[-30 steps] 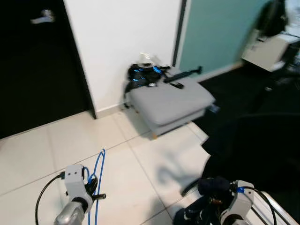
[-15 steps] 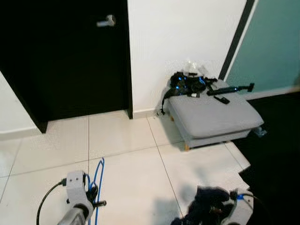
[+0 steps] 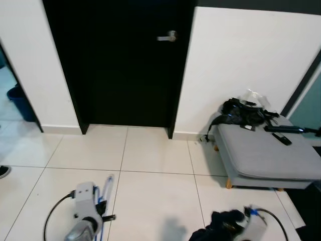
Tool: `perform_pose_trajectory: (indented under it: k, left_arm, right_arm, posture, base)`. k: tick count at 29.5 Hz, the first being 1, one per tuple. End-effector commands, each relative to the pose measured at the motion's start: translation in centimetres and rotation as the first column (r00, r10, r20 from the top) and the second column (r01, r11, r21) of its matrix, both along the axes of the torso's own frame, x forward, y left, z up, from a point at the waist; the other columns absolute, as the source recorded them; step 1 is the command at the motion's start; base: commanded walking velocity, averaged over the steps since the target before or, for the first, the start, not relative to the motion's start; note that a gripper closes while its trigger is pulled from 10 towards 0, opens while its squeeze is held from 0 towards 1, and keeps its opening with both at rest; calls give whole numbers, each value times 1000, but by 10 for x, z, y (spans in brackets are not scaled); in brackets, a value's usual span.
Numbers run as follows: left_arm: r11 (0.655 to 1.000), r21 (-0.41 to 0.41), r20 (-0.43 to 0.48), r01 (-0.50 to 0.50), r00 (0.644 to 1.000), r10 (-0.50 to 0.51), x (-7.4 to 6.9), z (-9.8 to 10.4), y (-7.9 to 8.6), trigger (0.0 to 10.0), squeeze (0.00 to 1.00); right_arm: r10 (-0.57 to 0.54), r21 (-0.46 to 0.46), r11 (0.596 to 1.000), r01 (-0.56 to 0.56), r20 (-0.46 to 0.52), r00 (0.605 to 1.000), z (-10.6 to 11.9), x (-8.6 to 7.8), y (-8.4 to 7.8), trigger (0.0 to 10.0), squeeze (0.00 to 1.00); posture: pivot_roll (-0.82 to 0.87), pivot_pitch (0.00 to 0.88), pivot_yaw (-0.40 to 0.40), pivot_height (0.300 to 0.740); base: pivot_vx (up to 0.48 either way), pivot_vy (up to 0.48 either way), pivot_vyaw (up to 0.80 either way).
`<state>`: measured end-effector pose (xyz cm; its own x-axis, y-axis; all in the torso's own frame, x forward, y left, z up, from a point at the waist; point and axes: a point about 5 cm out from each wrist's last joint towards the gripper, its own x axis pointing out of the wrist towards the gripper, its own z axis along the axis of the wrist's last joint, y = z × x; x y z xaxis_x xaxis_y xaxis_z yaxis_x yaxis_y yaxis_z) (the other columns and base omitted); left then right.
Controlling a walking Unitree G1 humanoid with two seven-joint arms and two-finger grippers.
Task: Hang hanger
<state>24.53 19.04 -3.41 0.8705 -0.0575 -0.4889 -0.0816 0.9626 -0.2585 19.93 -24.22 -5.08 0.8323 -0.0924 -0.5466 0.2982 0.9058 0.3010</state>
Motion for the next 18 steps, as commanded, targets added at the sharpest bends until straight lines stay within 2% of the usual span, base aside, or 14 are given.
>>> perform_pose_trajectory:
  k: [1,6,8,10,18]
  left_arm:
    - [1000,-7,-7,3,1000,-3,3,0,-3,10000,0]
    - [1000,-9,-4,5,1000,-5,6,2,-4,10000,0]
    - [1000,-13,8,21,1000,-21,14,7,-6,10000,0]
    - [1000,-12,11,25,1000,-25,16,8,-5,10000,0]
    - [1000,-15,-5,28,1000,-28,14,6,2,10000,0]
  right_arm:
    - [-55,2,999,55,-3,999,1,2,-7,10000,0]
    - [-68,2,998,68,-3,998,3,5,-9,10000,0]
    - [-94,-6,996,94,-2,996,8,15,-14,10000,0]
    - [-103,-6,995,103,-4,995,10,17,-16,10000,0]
    - [-133,14,991,133,-14,991,7,15,-18,10000,0]
  posture:
    - [88,0,-58,740]
    - [88,0,-58,740]
    - [82,0,-43,740]
    - [77,0,-31,740]
    - [78,0,-6,740]
  base:
    - [0,0,756]
    - [0,0,756]
    - [0,0,756]
    - [0,0,756]
    - [0,0,756]
